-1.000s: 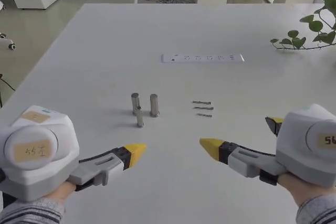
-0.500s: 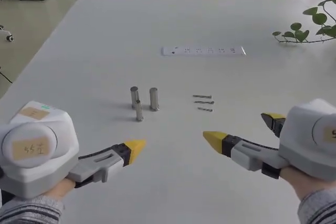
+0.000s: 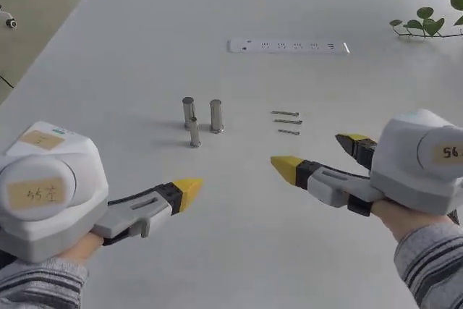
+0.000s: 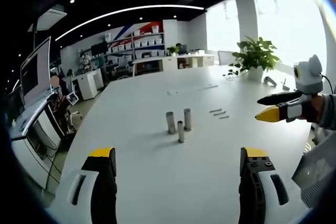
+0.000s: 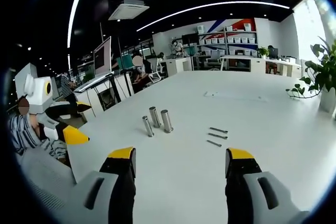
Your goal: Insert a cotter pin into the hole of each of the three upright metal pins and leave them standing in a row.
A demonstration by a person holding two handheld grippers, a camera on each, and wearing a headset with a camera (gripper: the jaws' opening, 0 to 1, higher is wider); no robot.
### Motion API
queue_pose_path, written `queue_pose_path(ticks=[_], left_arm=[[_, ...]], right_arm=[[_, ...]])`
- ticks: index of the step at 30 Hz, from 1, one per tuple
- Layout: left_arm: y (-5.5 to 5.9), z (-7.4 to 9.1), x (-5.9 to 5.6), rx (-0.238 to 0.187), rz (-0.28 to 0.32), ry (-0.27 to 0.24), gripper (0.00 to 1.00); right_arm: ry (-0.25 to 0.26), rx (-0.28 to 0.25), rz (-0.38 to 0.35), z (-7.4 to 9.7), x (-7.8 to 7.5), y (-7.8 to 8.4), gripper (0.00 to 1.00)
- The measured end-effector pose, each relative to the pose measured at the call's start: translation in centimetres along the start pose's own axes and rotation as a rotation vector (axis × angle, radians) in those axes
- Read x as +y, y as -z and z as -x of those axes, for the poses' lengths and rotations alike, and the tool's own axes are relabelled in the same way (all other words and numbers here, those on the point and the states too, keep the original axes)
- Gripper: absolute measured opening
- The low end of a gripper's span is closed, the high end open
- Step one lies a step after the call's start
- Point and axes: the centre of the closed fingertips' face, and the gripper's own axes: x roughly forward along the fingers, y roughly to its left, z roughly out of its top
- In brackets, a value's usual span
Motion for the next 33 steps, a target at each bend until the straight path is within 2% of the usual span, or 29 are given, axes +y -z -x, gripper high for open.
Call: queue_pose_path(ticks=[9,20,22,27,33], left_arm=[[0.3,-0.3,0.3,0.002,0.005,0.0,0.96],[1.1,-1.0,0.4,0.013,-0.003,0.001,0.94],[1.1,-1.1,0.5,0.009,-0.01,-0.004,0.92],[0.7,-1.3,0.5,-0.001,-0.022,-0.005,0.92],[0.6,-1.4,0.6,-0.006,-0.014,0.003,0.92]], right_arm=[[-0.086,-0.016,0.055,-3.3,1.9,-1.0,0.55],[-0.202,-0.003,0.117,-7.5,5.0,-1.1,0.41],[-0.216,-0.002,0.123,-8.6,4.8,-1.0,0.4],[-0.265,-0.003,0.135,-10.1,6.1,-1.4,0.35],[-0.302,0.007,0.145,-12.2,7.3,-1.0,0.31]])
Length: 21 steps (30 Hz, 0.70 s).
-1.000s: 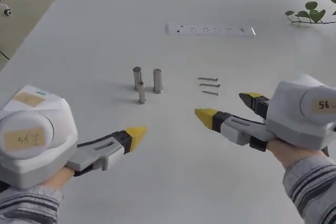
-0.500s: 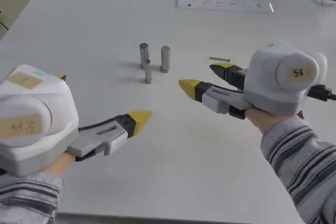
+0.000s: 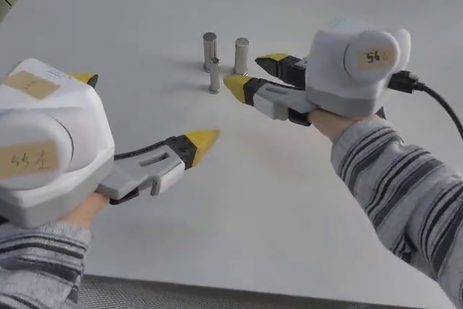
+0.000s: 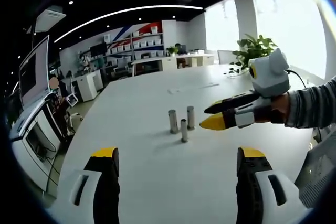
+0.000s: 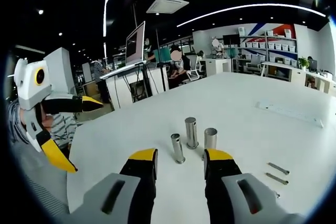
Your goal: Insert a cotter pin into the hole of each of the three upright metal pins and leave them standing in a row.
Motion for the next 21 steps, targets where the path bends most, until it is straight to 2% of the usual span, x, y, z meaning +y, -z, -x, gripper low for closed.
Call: queue_pose_path(ticks=[3,10,14,16,18,21], left_arm=[[0.2,-0.2,0.0,0.009,-0.002,0.011,0.93],[0.4,-0.6,-0.6,0.017,-0.01,0.041,0.93],[0.6,-0.9,-0.8,0.025,-0.014,0.055,0.93],[0.8,-1.0,-1.0,0.045,-0.023,0.067,0.93],[0.5,-1.2,-1.2,0.027,-0.018,0.076,0.93],[0.4,-1.4,-1.3,0.023,0.009,0.093,0.94]], right_arm=[[-0.022,0.014,0.011,-1.7,0.0,0.5,0.29],[-0.059,0.024,0.028,-3.8,0.5,0.6,0.23],[-0.068,0.032,0.023,-4.6,0.6,0.9,0.2],[-0.074,0.039,0.018,-5.0,0.7,1.1,0.18],[-0.082,0.048,0.019,-5.2,0.9,1.4,0.17],[-0.084,0.051,0.021,-5.4,1.0,1.6,0.14]])
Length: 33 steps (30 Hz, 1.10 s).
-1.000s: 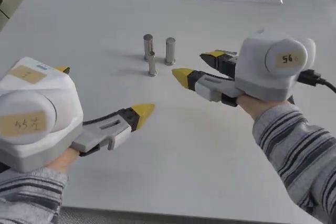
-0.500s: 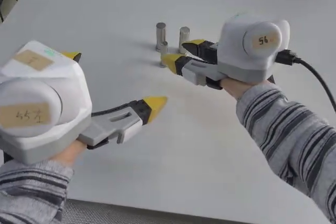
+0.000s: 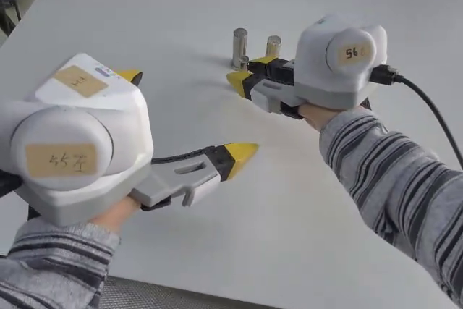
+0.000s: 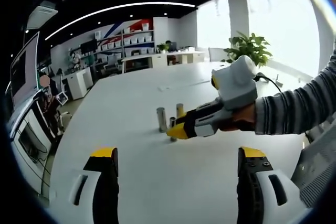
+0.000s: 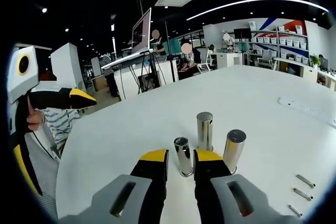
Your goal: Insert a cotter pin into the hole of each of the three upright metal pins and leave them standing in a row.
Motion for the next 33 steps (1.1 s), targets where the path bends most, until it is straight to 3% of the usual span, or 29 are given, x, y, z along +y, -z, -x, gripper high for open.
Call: queue_pose_path(ticks=[9,17,24,33], left_arm=[[-0.1,-0.2,-0.2,0.005,-0.024,0.013,0.94],[-0.1,-0.3,-0.3,0.01,-0.029,0.02,0.94],[-0.5,-0.1,-0.5,0.006,-0.041,0.022,0.93],[-0.7,0.0,-1.2,0.004,-0.044,0.034,0.93]], right_arm=[[0.009,0.004,0.006,-0.1,-0.1,0.2,0.06],[0.021,0.028,0.061,0.3,0.1,0.1,0.04],[0.026,0.024,0.099,1.8,0.2,-0.3,0.04],[0.043,0.05,0.153,4.0,-0.4,0.6,0.04]])
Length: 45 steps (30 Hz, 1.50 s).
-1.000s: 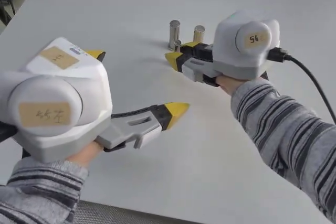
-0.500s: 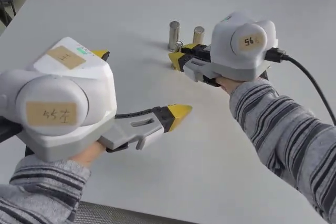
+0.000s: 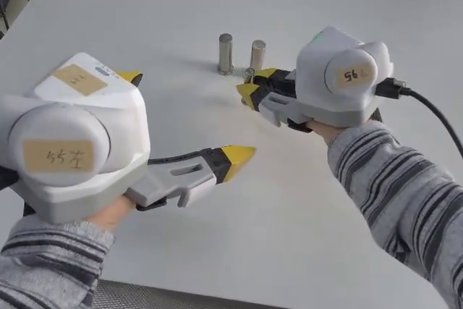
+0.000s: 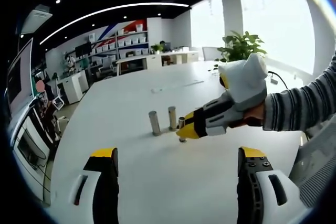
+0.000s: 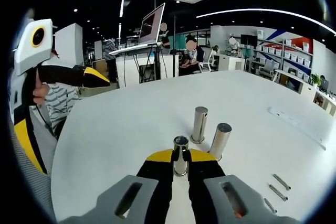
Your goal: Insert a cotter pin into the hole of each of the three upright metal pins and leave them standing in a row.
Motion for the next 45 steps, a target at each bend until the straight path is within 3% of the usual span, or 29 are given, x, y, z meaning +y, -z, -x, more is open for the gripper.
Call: queue_pose_path(ticks=[16,20,22,31,38,45], left_arm=[[0.0,0.0,-0.6,0.001,0.001,0.011,0.93],[0.1,-0.1,-0.7,0.007,-0.001,0.014,0.93],[0.1,-0.1,-0.7,0.006,-0.003,0.016,0.93],[-0.1,-0.2,-0.5,0.007,-0.003,0.012,0.93],[0.3,0.0,-0.3,0.022,0.001,0.008,0.92],[0.3,0.1,-0.1,0.026,0.003,0.002,0.92]], right_arm=[[0.013,0.046,-0.006,2.4,0.1,2.8,0.04],[0.007,0.041,-0.005,2.4,0.0,3.1,0.04],[0.002,0.047,0.043,2.4,0.2,3.1,0.04],[-0.008,0.029,0.005,2.3,0.0,3.3,0.04],[-0.024,0.064,-0.007,2.0,0.2,4.3,0.05],[-0.016,0.083,-0.007,2.5,0.3,4.9,0.16]])
